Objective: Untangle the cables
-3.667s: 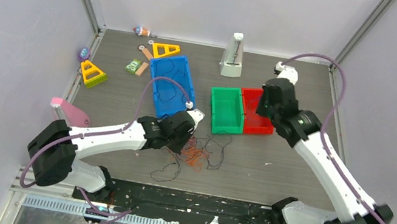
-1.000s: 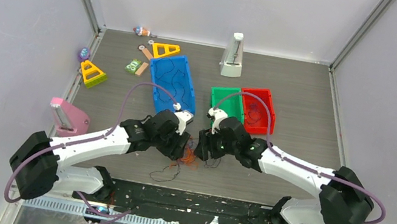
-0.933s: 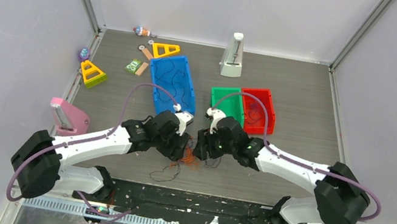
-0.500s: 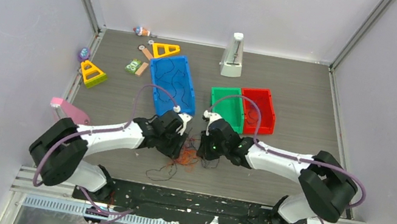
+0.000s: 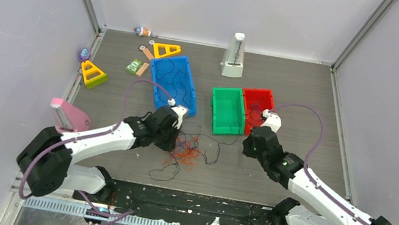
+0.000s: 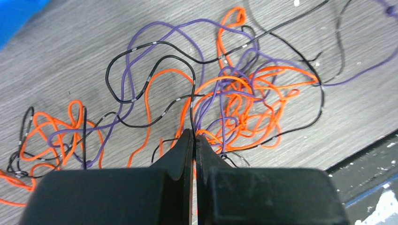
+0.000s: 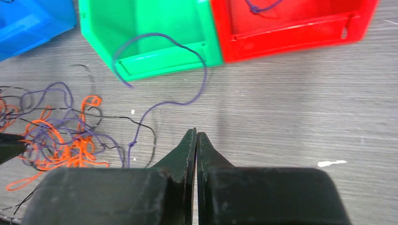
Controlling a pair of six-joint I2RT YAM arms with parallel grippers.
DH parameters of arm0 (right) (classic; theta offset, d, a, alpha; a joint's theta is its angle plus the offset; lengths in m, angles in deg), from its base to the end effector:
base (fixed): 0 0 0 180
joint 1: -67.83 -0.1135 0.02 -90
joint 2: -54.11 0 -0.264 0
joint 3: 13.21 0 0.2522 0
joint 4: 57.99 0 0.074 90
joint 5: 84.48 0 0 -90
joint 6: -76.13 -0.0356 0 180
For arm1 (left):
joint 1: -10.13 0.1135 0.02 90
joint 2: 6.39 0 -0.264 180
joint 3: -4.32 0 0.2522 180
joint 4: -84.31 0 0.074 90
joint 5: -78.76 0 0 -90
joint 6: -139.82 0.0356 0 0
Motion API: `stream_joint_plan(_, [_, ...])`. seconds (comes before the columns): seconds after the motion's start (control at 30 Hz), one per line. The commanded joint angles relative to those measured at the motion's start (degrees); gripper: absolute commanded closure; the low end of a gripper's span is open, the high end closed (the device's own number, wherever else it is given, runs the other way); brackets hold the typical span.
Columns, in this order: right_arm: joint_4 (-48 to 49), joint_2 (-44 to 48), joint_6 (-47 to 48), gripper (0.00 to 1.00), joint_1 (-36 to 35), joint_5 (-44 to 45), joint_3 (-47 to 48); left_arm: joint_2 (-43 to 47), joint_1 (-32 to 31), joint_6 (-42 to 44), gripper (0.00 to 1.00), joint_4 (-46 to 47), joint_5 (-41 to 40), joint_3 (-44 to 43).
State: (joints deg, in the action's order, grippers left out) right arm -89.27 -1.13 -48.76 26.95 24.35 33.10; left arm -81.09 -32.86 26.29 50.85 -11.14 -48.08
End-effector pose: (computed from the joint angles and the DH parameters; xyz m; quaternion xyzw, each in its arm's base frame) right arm 0.1594 0.1228 0.2217 0.0220 0.8972 0.1379 0.4189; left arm 0.1794 -0.1673 0.1818 0.1618 0.9419 -0.1621 0.2457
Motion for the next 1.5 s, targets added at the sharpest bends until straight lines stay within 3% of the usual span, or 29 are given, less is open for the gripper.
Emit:
stream_joint_plan(0.0, [-2.24,3.36,1.03,0.94,0.85,3.94,0.13,6.04,0.27,2.1,0.98,-3.28,-0.47,-1.93])
stream_joint_plan(0.03, [-0.16,3.01,2.36,0.9,0.88,0.02,0.31,6.51,0.27,2.38,0.93,-4.02,1.18,-2.43])
stream_joint_plan(0.07, [1.12,2.63,4.68,0.71,0.84,-2.72,0.64,7.09,0.27,2.51,0.9,-4.54,2.37,-2.9])
stream_joint_plan(0.13, [4.75,1.11,6.67,0.48,0.85,-10.54,0.93,8.61,0.27,2.25,0.88,-4.87,3.57,-3.32])
stream_joint_plan(0.2, [7.95,-1.54,7.91,0.38,-0.37,-16.26,1.45,10.2,0.27,1.92,0.88,-4.98,3.55,-3.44])
stream_joint_plan(0.27, [9.21,-3.85,9.65,0.34,-3.13,-17.74,2.81,11.34,0.27,1.8,0.89,-6.09,2.63,-4.02])
stream_joint_plan(0.33, [9.14,-6.65,11.56,0.34,-6.66,-17.88,4.75,11.98,0.33,1.73,0.88,-7.83,1.35,-4.73])
stream_joint_plan(0.43, [9.11,-10.2,11.8,0.41,-10.25,-17.25,6.46,12.32,0.75,1.12,0.72,-11.35,-1.01,-5.33])
stream_joint_plan(0.57, [12.28,-14.8,10.22,0.43,-12.39,-17.95,7.67,12.55,1.61,-0.4,0.59,-11.57,-2.79,-2.53])
stream_joint_plan(0.83, [11.85,-24.16,9.58,0.38,-13.68,-17.95,13.68,7.77,2.11,-1.08,0.54,-6.7,-2.39,0.36])
stream_joint_plan(1.03, [14.03,-25.22,8.08,0.39,-13.72,-17.21,13.16,2.2,2.07,-0.91,0.67,-3.49,-1.58,0.07])
stream_joint_plan(1.2, [15.89,-29.0,7.1,0.37,-13.69,-17.74,14.21,0.0,2.1,0.02,0.99,-4.1,-1.43,-1.58])
stream_joint_plan(1.37, [15.47,-33.71,6.08,0.33,-13.7,-17.93,16.11,2.51,2.09,1.12,1.0,-7.43,-2.9,-2.73])
stream_joint_plan(1.47, [14.96,-35.74,4.9,0.36,-13.67,-16.95,16.47,5.56,2.11,1.12,1.0,-9.21,-3.43,-2.95])
